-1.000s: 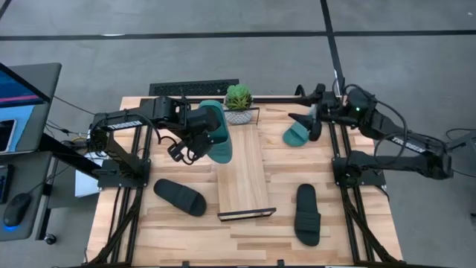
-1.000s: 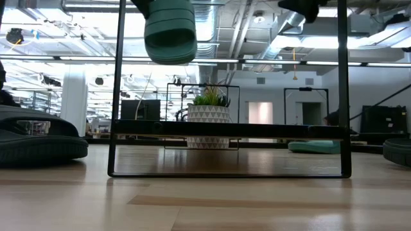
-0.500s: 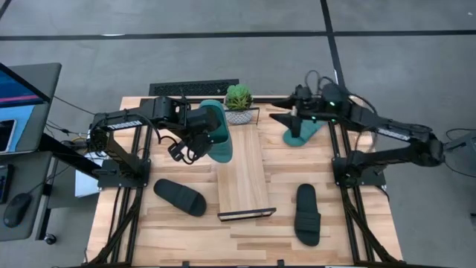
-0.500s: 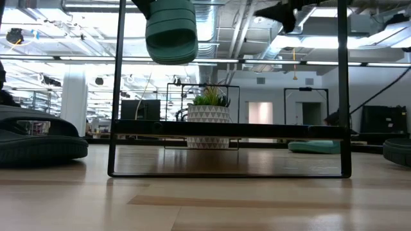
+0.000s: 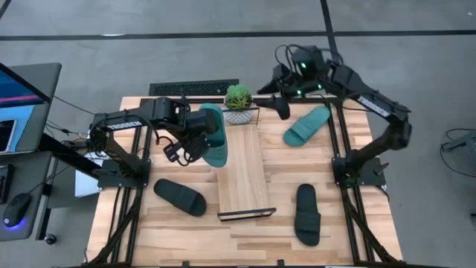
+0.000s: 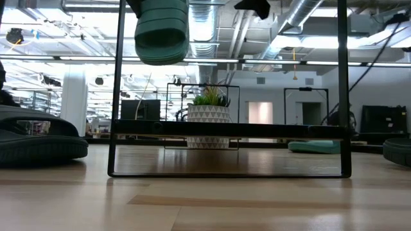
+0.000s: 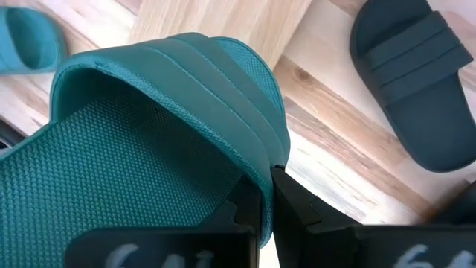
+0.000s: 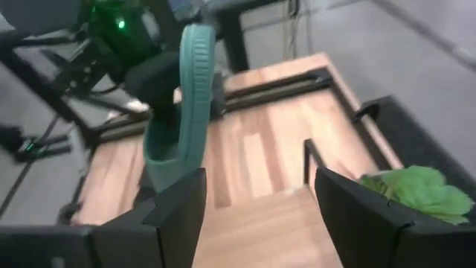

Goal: Pick and place slides into the shelf
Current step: Put the left blue slides on the shelf

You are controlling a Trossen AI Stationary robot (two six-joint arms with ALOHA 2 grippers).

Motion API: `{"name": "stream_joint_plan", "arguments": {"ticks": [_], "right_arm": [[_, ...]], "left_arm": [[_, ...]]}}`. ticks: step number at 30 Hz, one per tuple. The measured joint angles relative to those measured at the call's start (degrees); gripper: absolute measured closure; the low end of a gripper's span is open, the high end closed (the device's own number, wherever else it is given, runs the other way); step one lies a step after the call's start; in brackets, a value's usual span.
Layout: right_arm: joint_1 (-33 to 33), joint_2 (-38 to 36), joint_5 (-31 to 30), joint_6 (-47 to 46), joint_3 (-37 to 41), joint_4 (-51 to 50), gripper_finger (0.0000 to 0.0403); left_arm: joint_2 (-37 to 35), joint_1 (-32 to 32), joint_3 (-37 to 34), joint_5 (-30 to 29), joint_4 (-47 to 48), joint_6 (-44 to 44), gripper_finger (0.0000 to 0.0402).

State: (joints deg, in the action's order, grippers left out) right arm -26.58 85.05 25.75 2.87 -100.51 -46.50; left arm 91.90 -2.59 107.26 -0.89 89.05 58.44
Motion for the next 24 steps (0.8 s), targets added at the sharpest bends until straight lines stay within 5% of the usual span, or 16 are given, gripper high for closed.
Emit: {"name": "stream_joint_plan", "arguments": {"ticks": [7, 24], "right_arm": [[0.38, 12.92, 8.19, 9.78, -21.03, -19.52, 0.0194], [8.14, 24.71, 2.59, 14.31, -34.44, -17.02, 0.0191]], "left_arm": [[0.73, 0.30, -0.01, 0.09, -0.01, 0.56, 0.0401], [1.07, 1.25, -0.02, -0.63, -1.99, 3.06, 0.0401]]}}
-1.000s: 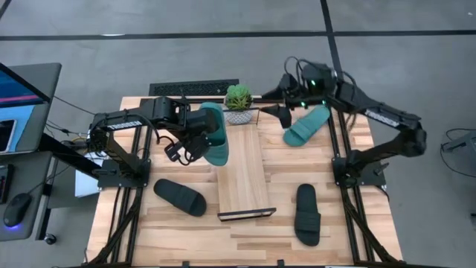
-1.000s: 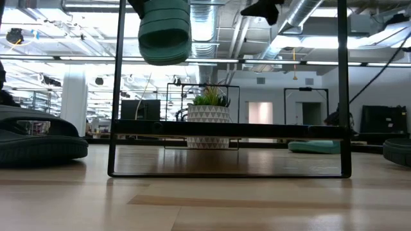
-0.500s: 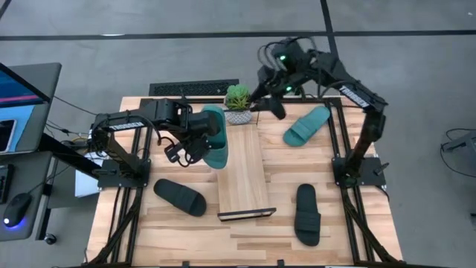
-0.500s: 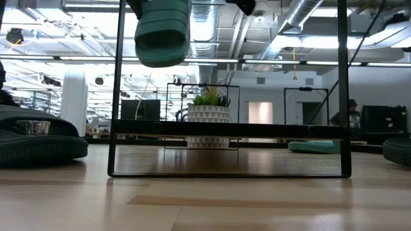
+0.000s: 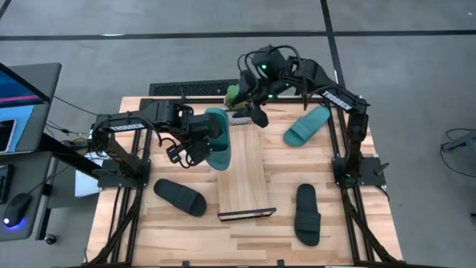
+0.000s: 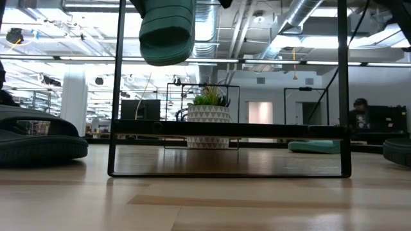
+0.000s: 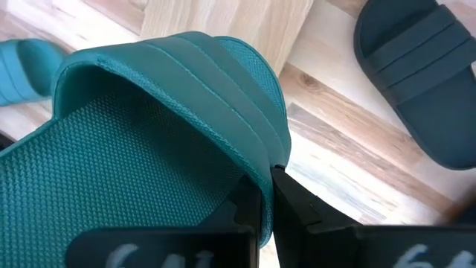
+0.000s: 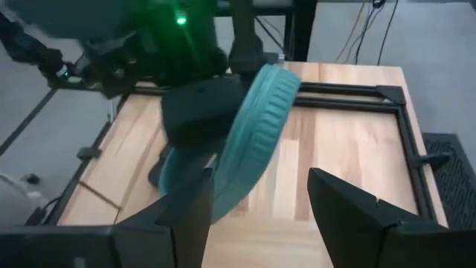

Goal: Pick and place slides into the shelf
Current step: Put the left blue slides on the shelf

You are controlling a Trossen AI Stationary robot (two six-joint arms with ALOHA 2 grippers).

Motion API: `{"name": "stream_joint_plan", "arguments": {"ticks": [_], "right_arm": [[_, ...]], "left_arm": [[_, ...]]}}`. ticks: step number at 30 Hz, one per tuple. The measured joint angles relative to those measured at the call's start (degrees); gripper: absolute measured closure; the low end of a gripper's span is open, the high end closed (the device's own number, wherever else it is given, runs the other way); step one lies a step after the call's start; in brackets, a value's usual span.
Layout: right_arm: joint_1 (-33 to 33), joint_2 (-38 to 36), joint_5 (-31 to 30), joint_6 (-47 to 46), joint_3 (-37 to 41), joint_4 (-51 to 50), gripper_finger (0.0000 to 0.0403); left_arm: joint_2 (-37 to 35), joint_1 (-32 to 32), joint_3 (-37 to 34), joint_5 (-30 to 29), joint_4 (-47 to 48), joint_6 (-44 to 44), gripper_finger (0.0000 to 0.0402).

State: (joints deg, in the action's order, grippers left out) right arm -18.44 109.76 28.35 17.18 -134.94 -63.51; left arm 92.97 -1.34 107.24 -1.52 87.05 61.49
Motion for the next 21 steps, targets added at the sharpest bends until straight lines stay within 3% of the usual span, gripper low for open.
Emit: {"name": "stream_joint_plan", "arguments": {"ticks": [17, 21], "right_arm": [[0.93, 0.28, 0.01, -4.62, 0.14, 6.75, 0.0175], [1.77, 0.28, -2.95, -5.61, 0.14, 7.68, 0.0159]], "left_arm": [[0.00, 0.04, 0.00, 0.00, 0.01, 0.02, 0.0401], [0.00, 0.04, 0.00, 0.00, 0.01, 0.02, 0.0401]]}}
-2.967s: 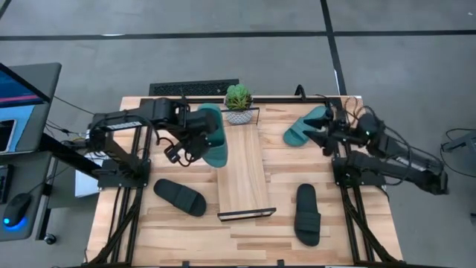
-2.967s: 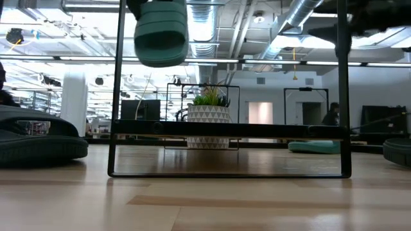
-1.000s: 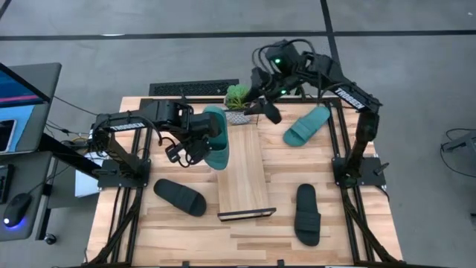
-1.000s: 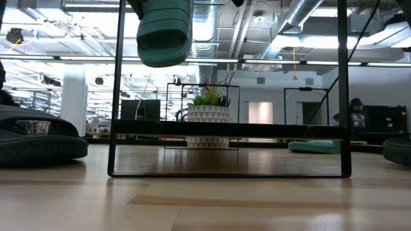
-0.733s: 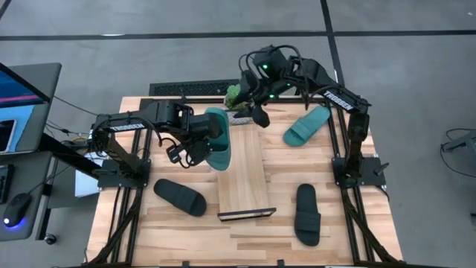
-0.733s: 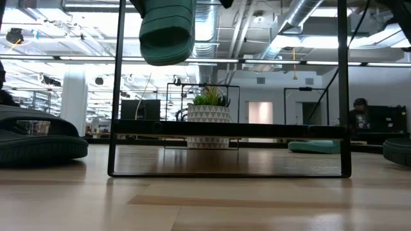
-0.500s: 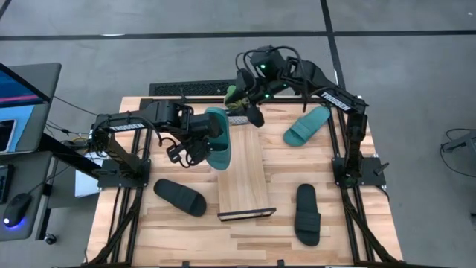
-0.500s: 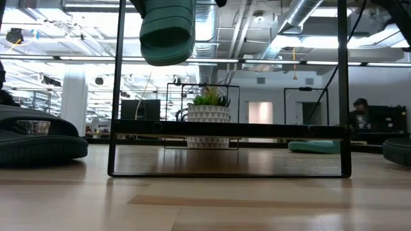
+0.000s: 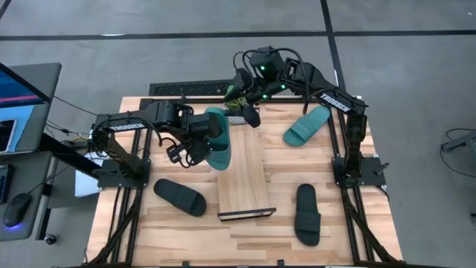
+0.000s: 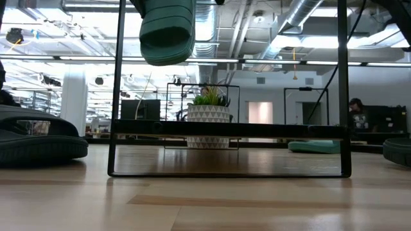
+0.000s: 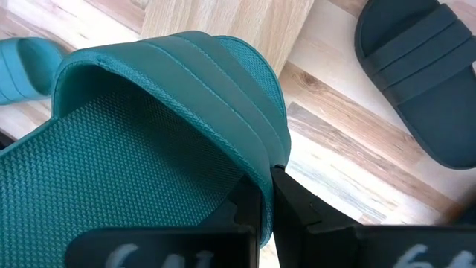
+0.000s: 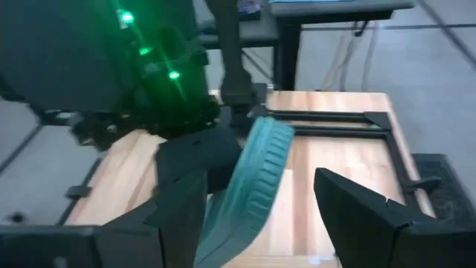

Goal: Pick and place slides into the shelf
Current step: Put the left blue slides on the shelf

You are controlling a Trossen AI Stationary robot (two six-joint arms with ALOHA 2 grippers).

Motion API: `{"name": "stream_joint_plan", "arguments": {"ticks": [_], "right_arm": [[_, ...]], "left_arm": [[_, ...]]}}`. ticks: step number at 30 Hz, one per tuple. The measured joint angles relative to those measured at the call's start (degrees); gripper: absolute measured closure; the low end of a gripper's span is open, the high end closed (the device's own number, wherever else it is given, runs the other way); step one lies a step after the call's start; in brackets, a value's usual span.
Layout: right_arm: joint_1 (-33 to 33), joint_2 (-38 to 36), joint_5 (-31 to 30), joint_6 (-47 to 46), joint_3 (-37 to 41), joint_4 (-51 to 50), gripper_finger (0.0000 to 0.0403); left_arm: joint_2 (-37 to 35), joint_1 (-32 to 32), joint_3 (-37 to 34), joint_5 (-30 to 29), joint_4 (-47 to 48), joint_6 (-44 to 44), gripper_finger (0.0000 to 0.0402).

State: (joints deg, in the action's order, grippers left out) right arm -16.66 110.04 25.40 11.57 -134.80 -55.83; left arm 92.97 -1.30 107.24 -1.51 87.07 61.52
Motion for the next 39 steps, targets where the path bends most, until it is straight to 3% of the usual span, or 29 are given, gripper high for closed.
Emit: {"name": "stream_joint_plan", "arguments": {"ticks": [6, 29, 34, 39], "right_arm": [[0.52, 0.00, -1.78, -0.30, 0.00, 0.80, 0.0137], [2.11, 3.91, -1.43, -1.26, 0.04, 1.72, 0.0143], [0.91, 4.18, -2.08, -2.58, 0.06, 1.81, 0.0201], [0.28, 4.75, -2.92, -3.19, 0.13, 1.43, 0.0348]], "left_arm": [[0.00, 0.00, 0.00, 0.00, 0.02, 0.00, 0.0401], [-0.04, 0.02, -0.11, -0.42, 0.82, -0.24, 0.0401], [-0.04, 0.04, -0.09, -0.42, 0.68, -0.24, 0.0401], [-0.04, 0.04, -0.09, -0.42, 0.89, -0.24, 0.0401]]}}
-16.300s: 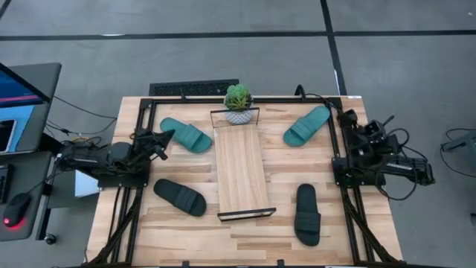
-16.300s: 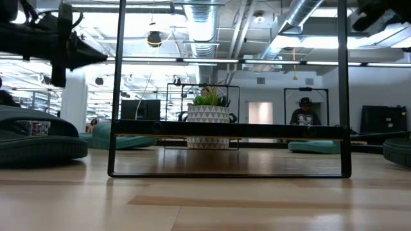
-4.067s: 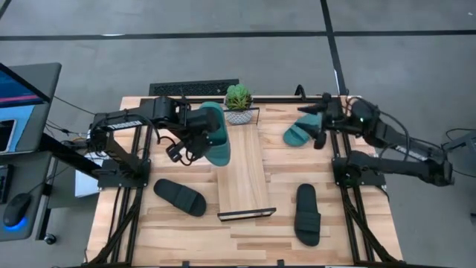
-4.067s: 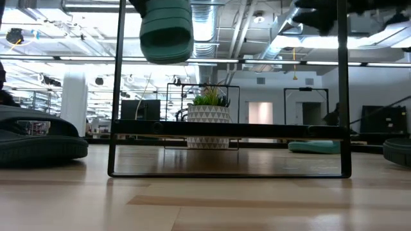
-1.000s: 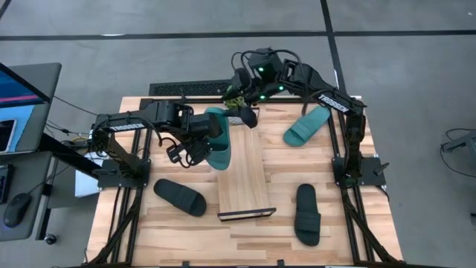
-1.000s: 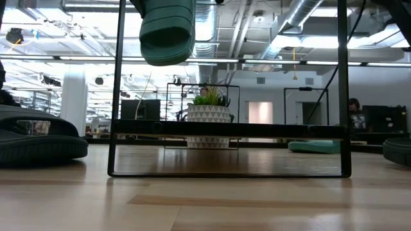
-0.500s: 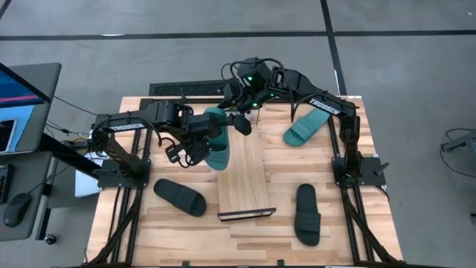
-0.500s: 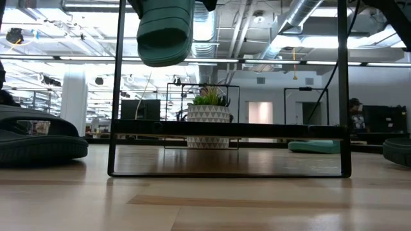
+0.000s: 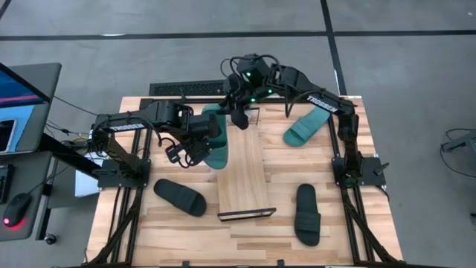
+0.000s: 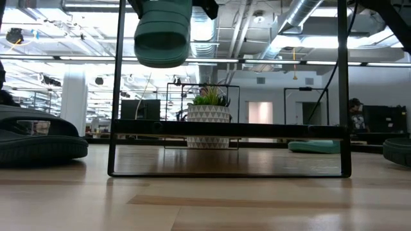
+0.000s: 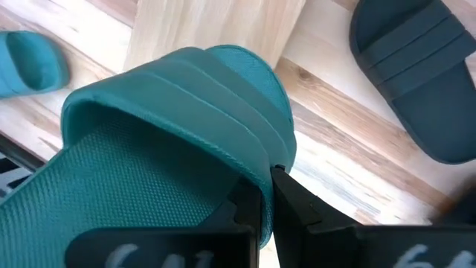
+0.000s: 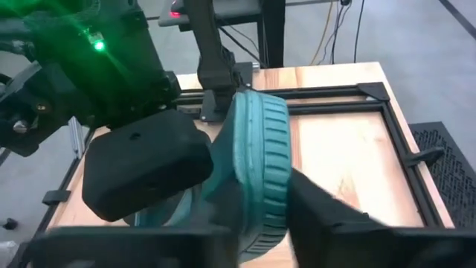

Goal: Pick and place slides into the shelf
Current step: Put the left blue slides on the shelf

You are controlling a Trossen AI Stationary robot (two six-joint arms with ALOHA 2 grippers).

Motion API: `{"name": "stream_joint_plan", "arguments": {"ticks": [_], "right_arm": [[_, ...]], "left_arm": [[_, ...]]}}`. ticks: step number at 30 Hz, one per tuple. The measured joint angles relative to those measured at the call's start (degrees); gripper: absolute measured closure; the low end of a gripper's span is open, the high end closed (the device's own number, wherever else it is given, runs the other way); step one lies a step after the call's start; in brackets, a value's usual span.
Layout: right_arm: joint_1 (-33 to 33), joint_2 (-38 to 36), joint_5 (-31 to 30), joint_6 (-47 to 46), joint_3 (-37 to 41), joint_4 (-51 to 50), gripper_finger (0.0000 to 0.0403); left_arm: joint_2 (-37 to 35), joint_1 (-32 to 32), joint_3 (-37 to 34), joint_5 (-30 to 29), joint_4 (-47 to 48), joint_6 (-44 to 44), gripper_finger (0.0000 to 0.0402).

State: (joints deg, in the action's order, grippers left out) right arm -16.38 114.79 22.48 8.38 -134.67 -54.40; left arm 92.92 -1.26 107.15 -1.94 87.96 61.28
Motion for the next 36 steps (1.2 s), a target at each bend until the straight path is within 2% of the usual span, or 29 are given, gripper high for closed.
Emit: {"name": "stream_joint_plan", "arguments": {"ticks": [1, 14, 23, 29, 36], "right_arm": [[-0.18, -0.04, 0.03, 0.19, -0.02, 0.00, 0.0362], [-0.16, -0.09, -0.96, 0.64, -0.07, -0.64, 0.0362], [-0.22, -0.14, -1.78, 1.05, -0.07, -1.29, 0.0362], [-0.09, -0.12, -1.96, 1.31, -0.02, -1.84, 0.0362], [-0.13, -0.11, -3.29, 1.14, -0.02, -1.46, 0.0362]], "left_arm": [[0.00, 0.00, 0.02, -0.08, -0.21, 0.00, 0.0401], [0.00, 0.09, 0.04, -2.33, -1.38, -3.43, 0.0391], [-0.55, 0.09, 0.11, -2.42, -2.85, -10.41, 0.0348], [-1.25, 0.04, 3.21, -2.47, -2.98, -14.92, 0.0303], [-1.20, 1.04, 5.83, -8.29, -1.56, -15.76, 0.0241]]}}
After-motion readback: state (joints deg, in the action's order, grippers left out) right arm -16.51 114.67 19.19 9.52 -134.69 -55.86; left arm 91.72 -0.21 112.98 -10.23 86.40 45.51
